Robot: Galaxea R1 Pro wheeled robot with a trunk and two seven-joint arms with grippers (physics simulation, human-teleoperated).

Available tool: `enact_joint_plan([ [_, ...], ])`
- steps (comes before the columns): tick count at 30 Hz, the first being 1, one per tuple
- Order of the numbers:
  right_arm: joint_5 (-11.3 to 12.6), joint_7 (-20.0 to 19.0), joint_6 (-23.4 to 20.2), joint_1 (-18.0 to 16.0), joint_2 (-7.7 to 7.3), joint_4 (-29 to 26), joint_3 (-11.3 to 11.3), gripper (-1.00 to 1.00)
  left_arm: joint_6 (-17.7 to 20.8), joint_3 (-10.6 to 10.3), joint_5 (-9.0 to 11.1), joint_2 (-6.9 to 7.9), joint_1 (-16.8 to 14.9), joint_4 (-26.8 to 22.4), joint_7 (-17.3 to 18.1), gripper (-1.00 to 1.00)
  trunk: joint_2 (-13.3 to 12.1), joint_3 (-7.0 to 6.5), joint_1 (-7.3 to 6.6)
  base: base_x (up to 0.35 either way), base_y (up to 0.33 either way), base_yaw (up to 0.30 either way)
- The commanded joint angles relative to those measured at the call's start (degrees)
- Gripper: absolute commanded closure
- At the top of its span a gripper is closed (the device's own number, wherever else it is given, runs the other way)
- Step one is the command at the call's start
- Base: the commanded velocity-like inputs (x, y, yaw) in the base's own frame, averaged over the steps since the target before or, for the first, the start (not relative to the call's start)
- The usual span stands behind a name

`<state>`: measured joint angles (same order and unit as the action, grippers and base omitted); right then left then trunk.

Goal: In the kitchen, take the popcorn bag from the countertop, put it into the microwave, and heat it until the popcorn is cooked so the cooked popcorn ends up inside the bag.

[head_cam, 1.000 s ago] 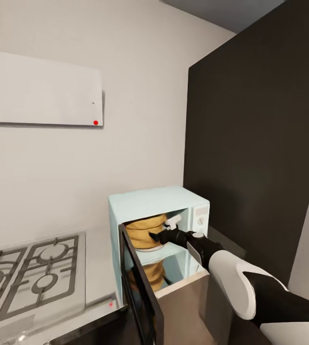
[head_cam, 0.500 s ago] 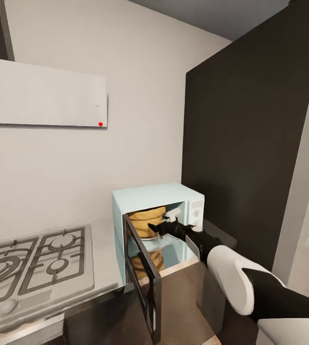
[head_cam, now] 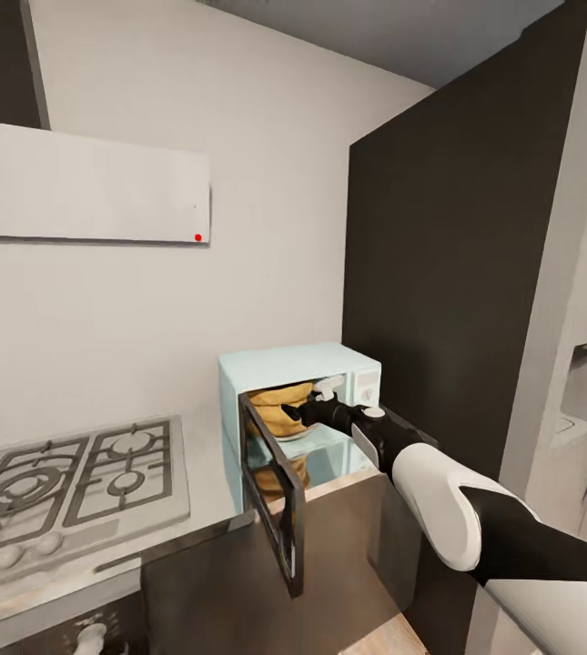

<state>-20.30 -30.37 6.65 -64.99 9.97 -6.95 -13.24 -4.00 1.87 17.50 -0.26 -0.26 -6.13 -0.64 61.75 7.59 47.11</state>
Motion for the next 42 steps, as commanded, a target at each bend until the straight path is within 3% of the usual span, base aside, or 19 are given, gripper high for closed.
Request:
enact_joint_plan([
  [1,-0.6,-0.1,0.2,0.0,0.02,0.0,-0.5,-1.00,-0.1,0.2,0.1,-0.01,0.0,0.0,-0.1,-1.00,0.1,0.08,-0.03,-0.340,0.000,0.000],
  [8,-0.6,-0.1,0.2,0.0,-0.77,0.0,-0.5,-1.00,-0.1,0.2,0.1,-0.01,0.0,0.1,-0.1,-1.00,0.1,0.08,-0.03,-0.276,0.000,0.000],
  [11,-0.5,-0.2,0.2,0.0,-2.63,0.1,-0.5,-1.00,-0.1,0.2,0.1,-0.01,0.0,0.1,-0.1,-1.00,0.1,0.08,-0.03,-0.255,0.000,0.000],
  [15,-0.5,-0.2,0.2,0.0,-3.78,0.3,-0.4,-1.00,-0.1,0.2,0.1,-0.01,0.0,0.1,-0.1,-1.00,0.1,0.08,-0.03,-0.307,0.000,0.000],
  [26,-0.1,-0.2,-0.7,0.0,-4.81,1.9,-0.5,-1.00,-0.1,0.2,0.1,-0.01,0.0,0.0,-0.1,-1.00,0.1,0.09,-0.03,-0.328,0.000,0.000],
  [34,-0.2,-0.1,-2.3,0.0,-5.54,2.4,-0.5,-1.00,-0.1,0.2,0.1,-0.01,0.0,0.1,0.0,-1.00,0.1,0.68,-0.03,-0.047,0.000,0.000],
  [39,-0.2,2.1,-4.3,0.0,-5.98,2.9,-0.4,-1.00,-0.1,0.2,0.0,-0.01,0.0,0.0,0.0,-1.00,0.1,1.15,-0.03,0.000,0.000,0.000],
  [42,-0.2,4.0,-4.4,0.0,-6.33,6.4,-0.4,-1.00,-0.1,0.2,0.0,0.04,0.0,0.0,0.0,-1.00,0.1,1.42,-0.03,0.000,0.000,0.000],
])
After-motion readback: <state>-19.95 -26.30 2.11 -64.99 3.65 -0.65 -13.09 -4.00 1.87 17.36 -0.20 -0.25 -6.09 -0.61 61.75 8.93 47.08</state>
